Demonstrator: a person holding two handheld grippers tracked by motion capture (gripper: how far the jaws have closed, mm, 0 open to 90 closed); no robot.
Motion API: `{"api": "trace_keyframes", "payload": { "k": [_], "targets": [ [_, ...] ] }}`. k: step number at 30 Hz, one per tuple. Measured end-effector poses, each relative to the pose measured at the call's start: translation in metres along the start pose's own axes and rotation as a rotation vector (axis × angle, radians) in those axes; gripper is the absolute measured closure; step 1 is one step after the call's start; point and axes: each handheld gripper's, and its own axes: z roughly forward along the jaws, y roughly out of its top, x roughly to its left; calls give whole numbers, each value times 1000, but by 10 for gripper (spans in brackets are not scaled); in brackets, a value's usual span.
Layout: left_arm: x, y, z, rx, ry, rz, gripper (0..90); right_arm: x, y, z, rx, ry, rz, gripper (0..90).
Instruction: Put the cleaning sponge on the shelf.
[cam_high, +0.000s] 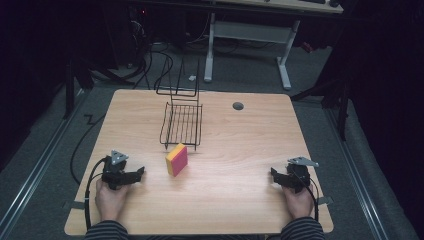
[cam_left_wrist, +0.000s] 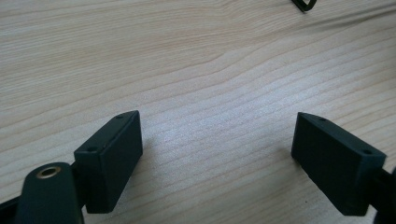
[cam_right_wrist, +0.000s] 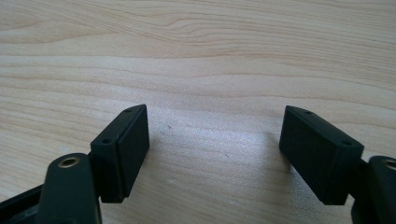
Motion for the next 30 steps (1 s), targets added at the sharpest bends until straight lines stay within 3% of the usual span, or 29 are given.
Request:
{"api": "trace_keyframes", "payload": {
  "k": [16,30],
  "targets": [
    [0,1,0,-6,22,-21,204,0,0,0,0,0,0,246],
    [-1,1,0,-5,13,-9,203,0,0,0,-1,0,-3,246]
  ]
}}
